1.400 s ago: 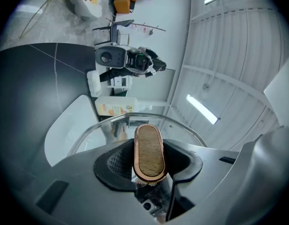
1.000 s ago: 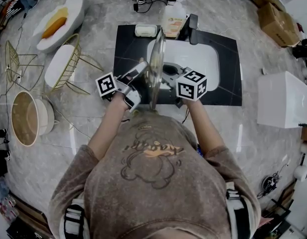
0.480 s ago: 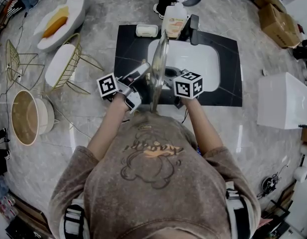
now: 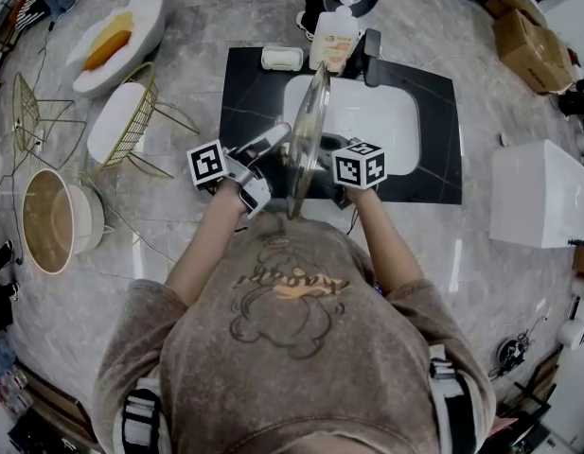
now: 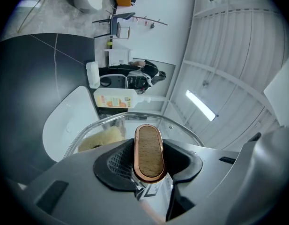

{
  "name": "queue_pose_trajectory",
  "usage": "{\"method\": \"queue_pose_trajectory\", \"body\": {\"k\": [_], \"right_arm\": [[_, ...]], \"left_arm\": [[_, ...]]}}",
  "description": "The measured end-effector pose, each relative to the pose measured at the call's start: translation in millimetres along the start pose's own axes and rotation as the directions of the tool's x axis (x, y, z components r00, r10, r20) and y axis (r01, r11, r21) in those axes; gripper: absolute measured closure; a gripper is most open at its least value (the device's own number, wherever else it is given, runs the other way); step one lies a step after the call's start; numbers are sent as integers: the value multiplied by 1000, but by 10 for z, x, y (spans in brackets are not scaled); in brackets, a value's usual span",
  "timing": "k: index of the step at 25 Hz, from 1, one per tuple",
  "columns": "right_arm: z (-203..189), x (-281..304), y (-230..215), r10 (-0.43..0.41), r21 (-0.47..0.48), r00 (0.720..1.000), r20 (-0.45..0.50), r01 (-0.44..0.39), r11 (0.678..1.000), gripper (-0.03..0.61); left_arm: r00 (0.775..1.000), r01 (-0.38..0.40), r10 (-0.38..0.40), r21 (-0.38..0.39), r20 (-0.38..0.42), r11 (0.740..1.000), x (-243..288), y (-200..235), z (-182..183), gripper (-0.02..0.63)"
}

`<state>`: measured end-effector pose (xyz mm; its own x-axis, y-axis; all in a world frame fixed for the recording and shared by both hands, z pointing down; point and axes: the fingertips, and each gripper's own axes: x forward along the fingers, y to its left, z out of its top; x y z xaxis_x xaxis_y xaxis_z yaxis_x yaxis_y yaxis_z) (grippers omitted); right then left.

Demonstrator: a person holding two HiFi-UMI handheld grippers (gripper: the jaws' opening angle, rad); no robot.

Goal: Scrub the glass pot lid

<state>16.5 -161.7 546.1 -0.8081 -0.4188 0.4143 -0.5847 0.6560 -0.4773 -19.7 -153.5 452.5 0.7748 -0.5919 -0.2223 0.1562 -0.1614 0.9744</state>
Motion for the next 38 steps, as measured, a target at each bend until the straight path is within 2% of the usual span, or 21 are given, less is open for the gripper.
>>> {"method": "queue_pose_trajectory", "body": {"k": [7,19,22,24,26,28,31,33,38], "right_arm": [[112,-260,-143,-58,20,994,92,56,998,525],[105,-784,-281,-156,72,972,175,145,987,525],[100,-864,-291,-171,83,967,189,158,984,525],[108,-897,-287,-176,83,965,195,163,983,525],[135,-919,-280,-178,84,962,205,164,983,525],[157,-929,-270,-178,86,960,216,163,983,525],[170,-927,-258,-174,87,959,223,158,984,525],[174,-927,-263,-172,86,959,225,156,984,525],[186,-942,-263,-174,88,958,229,157,984,525]], "left_arm": [[999,-26,25,52,26,998,-152,-29,148,433],[985,-112,95,115,144,987,-627,23,501,433],[978,-153,126,165,167,974,-694,-7,574,433],[971,-195,156,224,179,955,-713,-33,620,433],[960,-260,211,304,187,916,-738,-20,679,433],[938,-343,286,395,198,852,-775,27,749,433],[907,-420,360,506,218,754,-757,32,810,433],[884,-462,403,578,237,673,-728,30,840,433],[807,-540,515,716,290,443,-676,62,879,433]]}}
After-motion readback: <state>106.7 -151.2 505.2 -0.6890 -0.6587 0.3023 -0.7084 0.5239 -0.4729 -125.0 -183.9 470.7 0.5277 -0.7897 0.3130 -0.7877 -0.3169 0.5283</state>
